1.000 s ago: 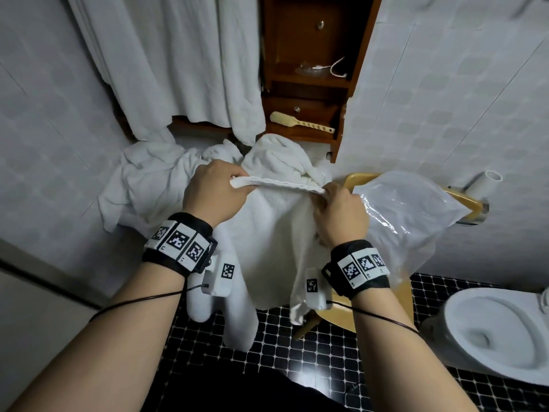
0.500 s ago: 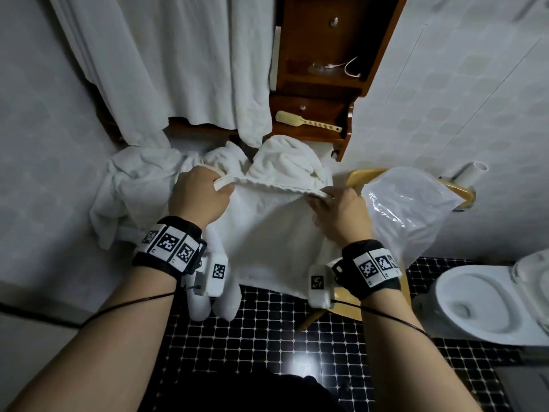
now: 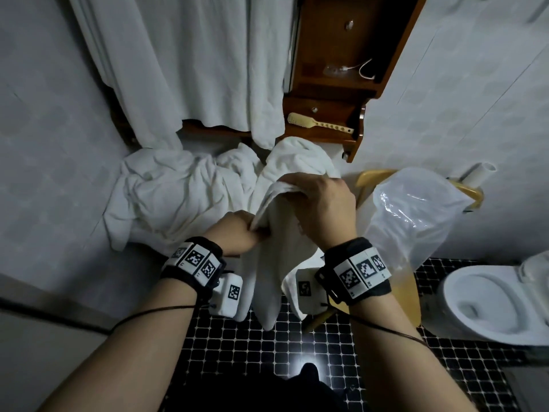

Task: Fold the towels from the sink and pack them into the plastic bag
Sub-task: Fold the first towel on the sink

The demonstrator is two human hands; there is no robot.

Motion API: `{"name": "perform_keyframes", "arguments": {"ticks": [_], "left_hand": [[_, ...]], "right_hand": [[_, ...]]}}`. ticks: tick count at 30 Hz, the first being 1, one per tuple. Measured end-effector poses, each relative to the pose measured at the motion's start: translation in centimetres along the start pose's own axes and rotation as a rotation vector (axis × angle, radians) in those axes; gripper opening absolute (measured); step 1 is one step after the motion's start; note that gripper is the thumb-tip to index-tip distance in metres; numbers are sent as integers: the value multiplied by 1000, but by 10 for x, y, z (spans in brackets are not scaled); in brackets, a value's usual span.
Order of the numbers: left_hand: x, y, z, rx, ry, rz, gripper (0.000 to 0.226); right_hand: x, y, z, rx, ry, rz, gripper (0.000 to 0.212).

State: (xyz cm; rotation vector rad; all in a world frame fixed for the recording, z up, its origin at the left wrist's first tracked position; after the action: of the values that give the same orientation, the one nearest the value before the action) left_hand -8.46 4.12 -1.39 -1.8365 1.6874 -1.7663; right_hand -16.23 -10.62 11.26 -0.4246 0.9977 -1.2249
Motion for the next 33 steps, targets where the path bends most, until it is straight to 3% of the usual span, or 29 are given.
{"name": "perform_keyframes", "arguments": {"ticks": [3, 6, 10, 13, 16, 19, 23, 25, 28, 31, 33], "left_hand": [[14, 4, 2, 31, 6, -82, 28], [25, -9, 5, 222, -2, -42, 9], [38, -28, 6, 383, -6, -113, 38], [46, -33, 4, 435, -70, -295, 50], [45, -32, 0, 436, -135, -440, 57], [33, -30, -1, 432, -180, -532, 55], [18, -33, -10, 529, -255, -687, 49], [17, -37, -16, 575, -272, -747, 43], [21, -42, -26, 636, -272, -770, 42], [22, -44, -30, 662, -280, -792, 41], [22, -44, -31, 662, -283, -781, 40]], "right_hand": [[15, -12, 3, 43, 5, -16, 24], [43, -22, 3, 63, 81, -74, 21], [83, -9, -10, -20, 227, -96, 12], [92, 13, -22, -145, 199, -81, 5], [85, 46, -37, -354, 149, 33, 14], [74, 63, -48, -411, 167, 188, 39], [46, 75, -50, -408, 4, 208, 23], [35, 83, -52, -425, 0, 178, 32], [26, 97, -58, -516, 73, -2, 29], [19, 107, -59, -551, 143, -91, 53], [21, 116, -58, -530, 203, -92, 52]]}}
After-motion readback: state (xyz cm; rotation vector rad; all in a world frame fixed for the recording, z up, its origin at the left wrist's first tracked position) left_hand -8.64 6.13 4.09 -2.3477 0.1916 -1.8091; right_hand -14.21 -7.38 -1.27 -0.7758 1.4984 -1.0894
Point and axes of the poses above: each hand's wrist, its own z-axis towards the middle knuckle, its own y-axis out of the palm, x = y × z, the point moved 8 cm from there along z, towards the middle knuckle, and after that the axes turned 4 degrees about y, right-handed, at the moved point
